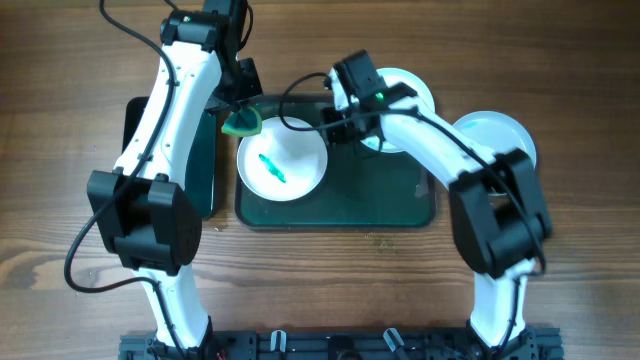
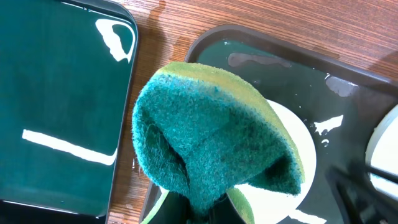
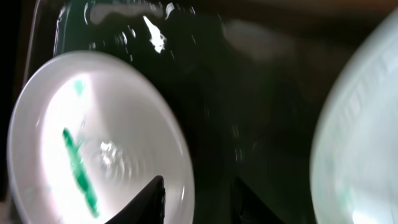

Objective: Clean dirty plates on tray and stack at the side
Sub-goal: 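Grip the rim of the lower-right plate with the right gripper, then scrub the held plate with the sponge in the left gripper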

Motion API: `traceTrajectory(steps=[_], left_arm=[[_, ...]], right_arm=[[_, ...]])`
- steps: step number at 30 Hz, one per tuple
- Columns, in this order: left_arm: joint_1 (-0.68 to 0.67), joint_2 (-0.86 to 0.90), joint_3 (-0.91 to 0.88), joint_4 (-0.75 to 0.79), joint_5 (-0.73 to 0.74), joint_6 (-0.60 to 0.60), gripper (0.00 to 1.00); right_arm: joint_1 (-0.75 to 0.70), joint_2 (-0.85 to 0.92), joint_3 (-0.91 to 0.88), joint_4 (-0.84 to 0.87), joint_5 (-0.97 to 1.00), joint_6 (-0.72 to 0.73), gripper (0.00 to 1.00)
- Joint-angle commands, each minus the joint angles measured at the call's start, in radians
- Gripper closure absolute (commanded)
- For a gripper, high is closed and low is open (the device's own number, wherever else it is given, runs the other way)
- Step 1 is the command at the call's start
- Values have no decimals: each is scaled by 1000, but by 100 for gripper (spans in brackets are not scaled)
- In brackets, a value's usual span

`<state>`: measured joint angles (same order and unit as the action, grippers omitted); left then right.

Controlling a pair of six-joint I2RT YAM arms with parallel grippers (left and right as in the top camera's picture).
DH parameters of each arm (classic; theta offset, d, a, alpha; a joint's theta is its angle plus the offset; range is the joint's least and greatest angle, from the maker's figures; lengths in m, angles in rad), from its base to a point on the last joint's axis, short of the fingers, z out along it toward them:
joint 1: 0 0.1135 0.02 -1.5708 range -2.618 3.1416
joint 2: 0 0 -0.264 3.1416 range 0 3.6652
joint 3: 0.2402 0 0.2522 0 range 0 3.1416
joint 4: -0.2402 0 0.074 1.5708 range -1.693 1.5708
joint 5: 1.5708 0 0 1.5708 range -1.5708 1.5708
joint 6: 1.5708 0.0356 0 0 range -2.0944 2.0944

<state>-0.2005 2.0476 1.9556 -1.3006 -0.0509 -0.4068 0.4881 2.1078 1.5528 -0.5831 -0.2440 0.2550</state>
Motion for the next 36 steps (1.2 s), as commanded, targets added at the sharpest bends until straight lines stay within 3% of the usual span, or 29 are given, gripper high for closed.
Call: traceTrajectory(steps=[1, 8, 10, 12, 17, 20, 30, 36], left_arm=[[0, -5, 7, 3, 10, -21, 96], [0, -5, 7, 6, 10, -21, 96], [0, -5, 7, 6, 10, -21, 96], [0, -5, 7, 6, 10, -21, 96], [0, -5, -4, 7, 14, -32, 96], [-1, -5, -46, 21, 33, -51, 96], [-3, -5, -398, 356, 159, -50, 96], [-35, 29, -460, 450, 159, -46, 96]], right_arm=[[0, 87, 79, 0, -19, -180, 66], [5, 150, 79, 42, -98, -178, 72], [5, 153, 79, 46, -98, -127, 85], [5, 153, 79, 44, -97, -44, 96], [6, 153, 79, -130, 4, 290, 96], [6, 153, 77, -228, 27, 359, 96], [4, 153, 5, -170, -52, 267, 96], [4, 153, 5, -165, -72, 242, 96]])
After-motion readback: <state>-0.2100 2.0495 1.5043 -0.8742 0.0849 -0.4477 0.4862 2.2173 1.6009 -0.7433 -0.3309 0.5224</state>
